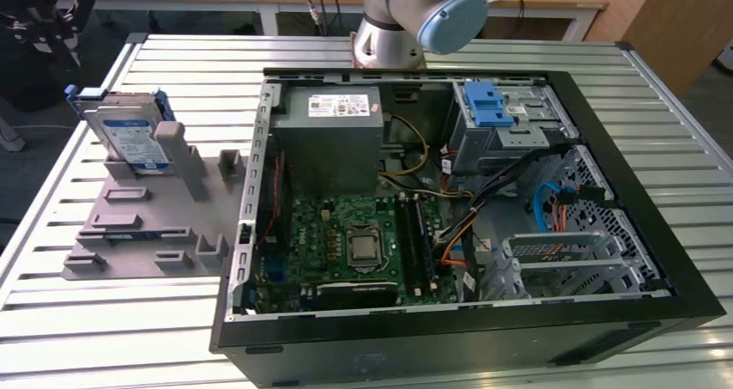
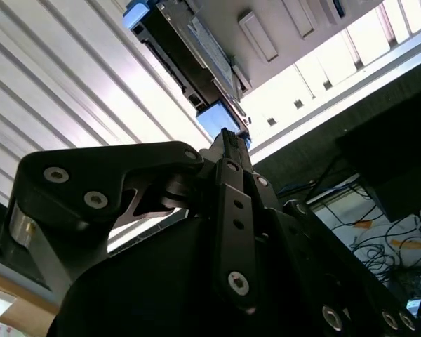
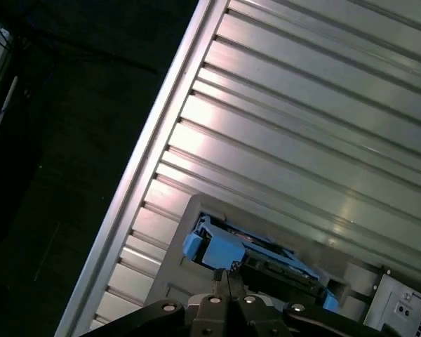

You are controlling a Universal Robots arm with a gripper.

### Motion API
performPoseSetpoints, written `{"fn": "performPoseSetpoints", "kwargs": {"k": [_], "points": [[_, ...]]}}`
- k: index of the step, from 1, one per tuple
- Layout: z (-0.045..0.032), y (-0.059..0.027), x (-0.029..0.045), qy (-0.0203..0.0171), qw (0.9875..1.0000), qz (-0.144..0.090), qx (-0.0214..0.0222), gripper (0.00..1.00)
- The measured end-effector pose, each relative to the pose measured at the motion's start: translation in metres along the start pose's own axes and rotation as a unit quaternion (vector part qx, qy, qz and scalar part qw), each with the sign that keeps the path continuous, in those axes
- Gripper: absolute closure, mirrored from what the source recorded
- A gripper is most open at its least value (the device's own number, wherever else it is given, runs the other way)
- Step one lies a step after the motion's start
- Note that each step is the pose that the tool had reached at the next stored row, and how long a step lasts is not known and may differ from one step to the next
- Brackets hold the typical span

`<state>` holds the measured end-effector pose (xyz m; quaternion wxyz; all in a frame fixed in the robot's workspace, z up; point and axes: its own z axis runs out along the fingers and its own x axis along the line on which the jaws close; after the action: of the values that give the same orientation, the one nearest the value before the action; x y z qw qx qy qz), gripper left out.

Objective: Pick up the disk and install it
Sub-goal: 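Pick up the disk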

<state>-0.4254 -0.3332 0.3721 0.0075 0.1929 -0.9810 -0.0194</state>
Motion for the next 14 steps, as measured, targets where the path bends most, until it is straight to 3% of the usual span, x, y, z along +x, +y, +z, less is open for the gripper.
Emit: {"fn": "performPoseSetpoints", "kwargs": {"k": [7, 14], "points": [[0.0000, -0.0001, 0.0000, 0.0013, 0.9994, -0.035, 0.0003, 0.89], [0.0000, 0.0000, 0.0000, 0.0026, 0.9977, -0.068, 0.0006, 0.89]]}}
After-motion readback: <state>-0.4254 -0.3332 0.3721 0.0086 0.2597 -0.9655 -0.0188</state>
